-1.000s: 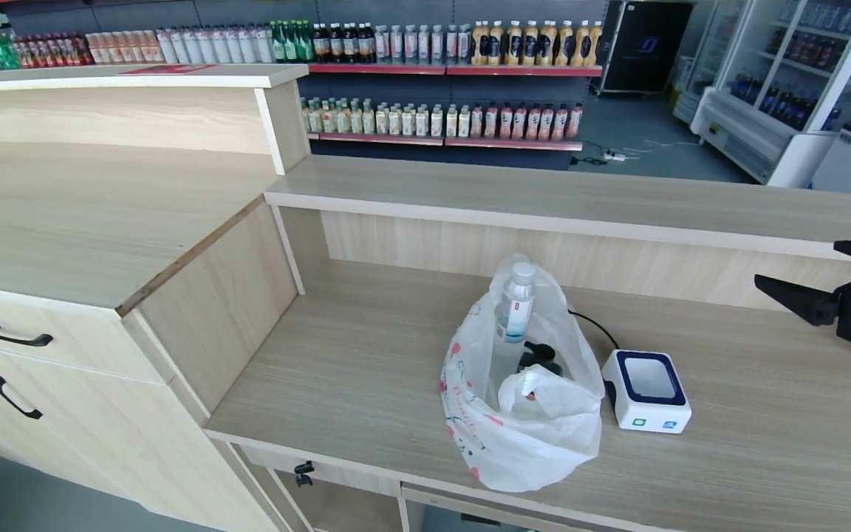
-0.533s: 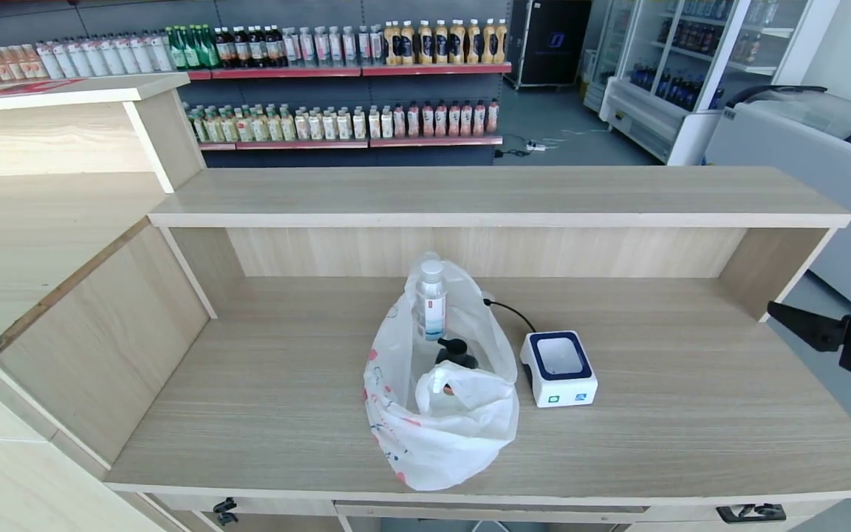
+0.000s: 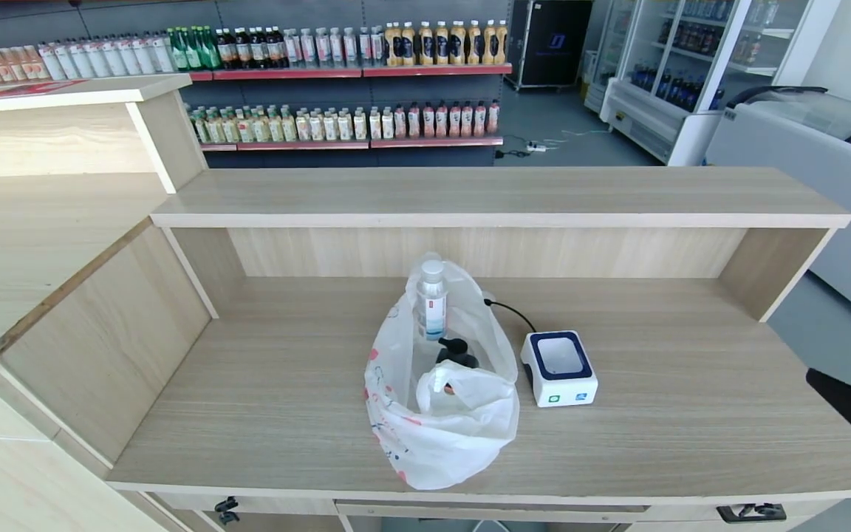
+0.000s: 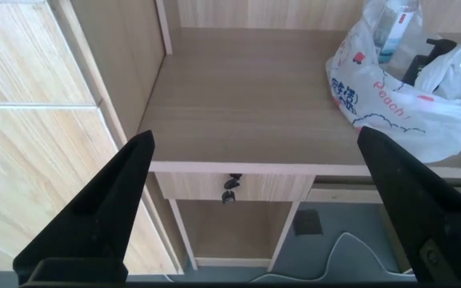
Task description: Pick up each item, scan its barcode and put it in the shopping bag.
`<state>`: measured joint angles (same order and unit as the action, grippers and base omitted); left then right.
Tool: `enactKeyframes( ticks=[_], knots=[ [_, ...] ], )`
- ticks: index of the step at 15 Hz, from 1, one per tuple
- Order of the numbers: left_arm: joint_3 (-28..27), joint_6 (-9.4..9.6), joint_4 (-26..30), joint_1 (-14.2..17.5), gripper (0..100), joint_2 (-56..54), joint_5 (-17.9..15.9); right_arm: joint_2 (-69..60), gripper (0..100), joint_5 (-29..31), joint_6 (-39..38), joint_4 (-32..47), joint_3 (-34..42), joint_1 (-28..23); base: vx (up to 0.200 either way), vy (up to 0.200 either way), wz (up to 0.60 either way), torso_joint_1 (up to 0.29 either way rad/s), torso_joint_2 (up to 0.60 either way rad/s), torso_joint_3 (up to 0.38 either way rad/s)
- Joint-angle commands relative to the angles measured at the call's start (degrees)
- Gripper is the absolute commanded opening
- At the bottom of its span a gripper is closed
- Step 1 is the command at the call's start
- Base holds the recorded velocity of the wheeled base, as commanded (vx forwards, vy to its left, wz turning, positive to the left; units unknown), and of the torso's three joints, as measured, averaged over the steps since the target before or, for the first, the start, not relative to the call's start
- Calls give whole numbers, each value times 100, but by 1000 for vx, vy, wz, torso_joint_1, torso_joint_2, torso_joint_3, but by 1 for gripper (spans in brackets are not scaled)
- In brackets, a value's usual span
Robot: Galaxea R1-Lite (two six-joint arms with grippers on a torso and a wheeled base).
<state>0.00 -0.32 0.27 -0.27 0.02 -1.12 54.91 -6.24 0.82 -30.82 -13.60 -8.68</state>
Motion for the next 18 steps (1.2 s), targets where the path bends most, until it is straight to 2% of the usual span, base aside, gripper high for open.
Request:
enactKeyframes(
  ticks=[1, 4, 7, 9, 11, 13, 15, 18],
  knots=[
    [0, -3, 0, 0, 100, 6, -2, -1175, 100, 27, -29, 76, 728, 86, 0, 0, 0, 0, 0, 0],
    [0, -3, 0, 0, 100, 6, -2, -2617, 100, 35, -20, 761, 1360, 182, 0, 0, 0, 0, 0, 0],
    [0, -3, 0, 0, 100, 6, -2, -4207, 100, 35, 24, 2238, 1360, 218, 0, 0, 0, 0, 0, 0],
    [0, -3, 0, 0, 100, 6, -2, -4717, 100, 150, -20, 2757, 1360, 253, 0, 0, 0, 0, 0, 0],
    [0, -3, 0, 0, 100, 6, -2, -4937, 100, 229, 24, 2739, 1360, 402, 0, 0, 0, 0, 0, 0],
    [0, -3, 0, 0, 100, 6, -2, -4946, 100, 730, 41, 2959, 1360, 411, 0, 0, 0, 0, 0, 0],
    [0, -3, 0, 0, 100, 6, -2, -4937, 100, 765, -38, 3117, 1360, 429, 0, 0, 0, 0, 0, 0],
    [0, -3, 0, 0, 100, 6, -2, -5262, 100, 765, -55, 3117, 1360, 763, 0, 0, 0, 0, 0, 0]
  ],
)
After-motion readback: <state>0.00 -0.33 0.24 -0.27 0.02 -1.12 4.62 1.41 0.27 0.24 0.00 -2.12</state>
